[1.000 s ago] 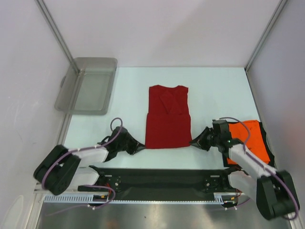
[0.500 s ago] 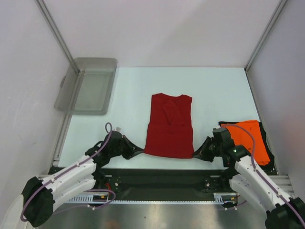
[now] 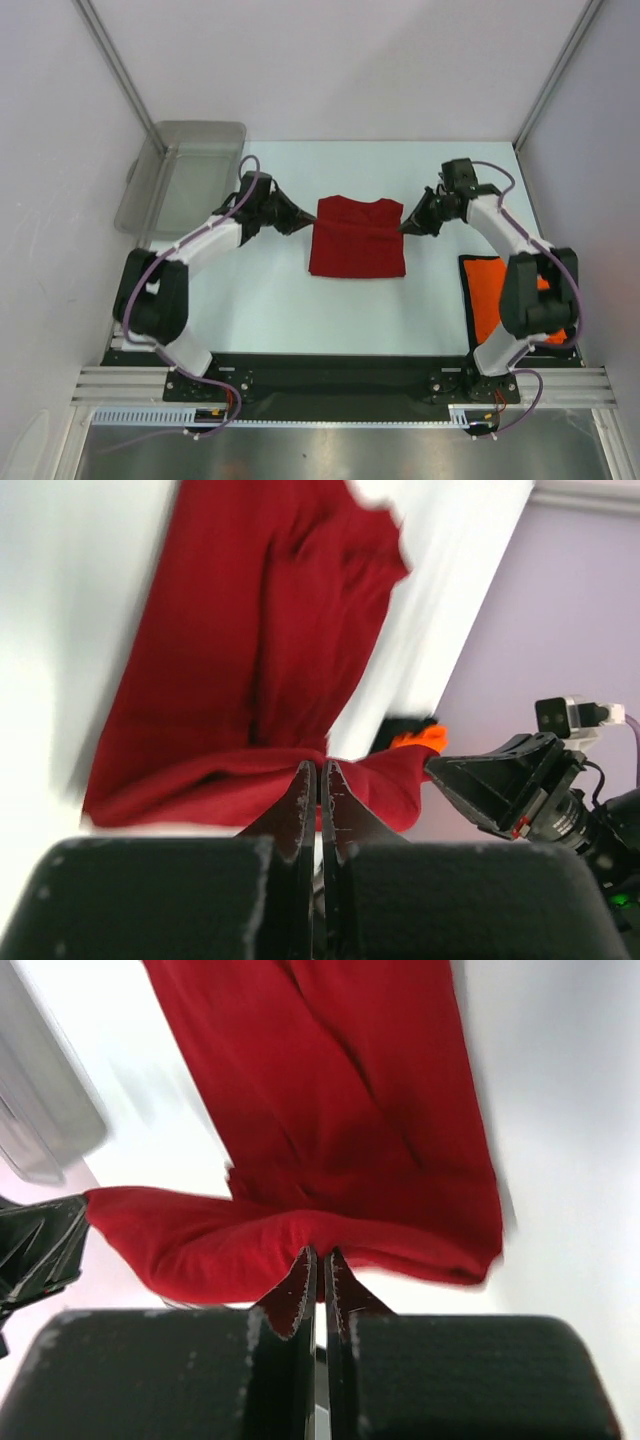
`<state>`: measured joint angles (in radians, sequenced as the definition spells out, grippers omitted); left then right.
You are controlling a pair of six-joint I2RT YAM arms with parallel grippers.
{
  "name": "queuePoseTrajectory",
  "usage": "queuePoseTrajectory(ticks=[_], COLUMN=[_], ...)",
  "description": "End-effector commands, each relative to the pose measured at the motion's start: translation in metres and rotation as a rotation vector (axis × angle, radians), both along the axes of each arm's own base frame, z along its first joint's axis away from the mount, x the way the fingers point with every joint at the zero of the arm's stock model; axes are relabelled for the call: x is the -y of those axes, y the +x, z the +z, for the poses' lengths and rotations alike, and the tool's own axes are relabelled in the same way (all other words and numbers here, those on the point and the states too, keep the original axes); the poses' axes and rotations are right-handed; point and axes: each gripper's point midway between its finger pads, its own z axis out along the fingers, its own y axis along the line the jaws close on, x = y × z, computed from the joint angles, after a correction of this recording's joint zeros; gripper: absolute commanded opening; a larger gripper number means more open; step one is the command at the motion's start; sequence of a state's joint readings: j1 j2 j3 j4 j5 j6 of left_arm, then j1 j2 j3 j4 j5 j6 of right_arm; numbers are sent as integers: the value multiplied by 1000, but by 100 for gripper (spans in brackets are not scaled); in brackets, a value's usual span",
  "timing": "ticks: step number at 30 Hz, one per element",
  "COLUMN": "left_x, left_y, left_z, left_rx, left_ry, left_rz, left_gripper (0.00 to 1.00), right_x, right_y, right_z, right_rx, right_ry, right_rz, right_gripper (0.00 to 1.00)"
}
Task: Fold and stack the t-shirts
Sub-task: Fold the tshirt
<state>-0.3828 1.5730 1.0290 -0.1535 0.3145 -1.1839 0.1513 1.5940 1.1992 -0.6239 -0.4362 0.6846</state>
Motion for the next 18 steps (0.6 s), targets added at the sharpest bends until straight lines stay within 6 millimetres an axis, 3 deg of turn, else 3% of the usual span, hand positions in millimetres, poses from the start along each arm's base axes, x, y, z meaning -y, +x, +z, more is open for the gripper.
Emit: queuePoseTrajectory(ticks=[1,2,3,4,5,7,8,10,11,14,16,18], left_x=[21,24,25,26,26,26,27,26,24,20,20,20], left_y=[37,49,57,63,73,84,94,104,112,126,133,138], left_z=[18,28,13,13,18,8,16,8,14,9,9,-3], left_rx=[48,63,31,31,48,26,48,32,52,50,49,26], left_ry=[-84,-102,-98,-103,-111,-115,-129,-122,-124,-130,-140,-140], left_rz=[-77,-79,-73,-70,-65,-52,-48,-40,-34,-7,-5,-6], left_gripper=[0,0,0,0,0,0,0,0,0,0,0,0], right_x=[-3,0,0,0,1,3,3,6,5,6,9,10], right_y=[41,51,57,70,78,93,98,107,116,130,136,144], right_z=[22,7,5,14,0,3,-4,-7,-9,-5,-14,-12], right_rx=[70,29,17,44,13,23,9,9,10,28,8,17], right_ry=[21,24,36,41,44,61,68,80,88,101,104,108], right_rz=[61,56,57,54,51,45,45,36,38,38,32,31], right_gripper=[0,0,0,0,0,0,0,0,0,0,0,0])
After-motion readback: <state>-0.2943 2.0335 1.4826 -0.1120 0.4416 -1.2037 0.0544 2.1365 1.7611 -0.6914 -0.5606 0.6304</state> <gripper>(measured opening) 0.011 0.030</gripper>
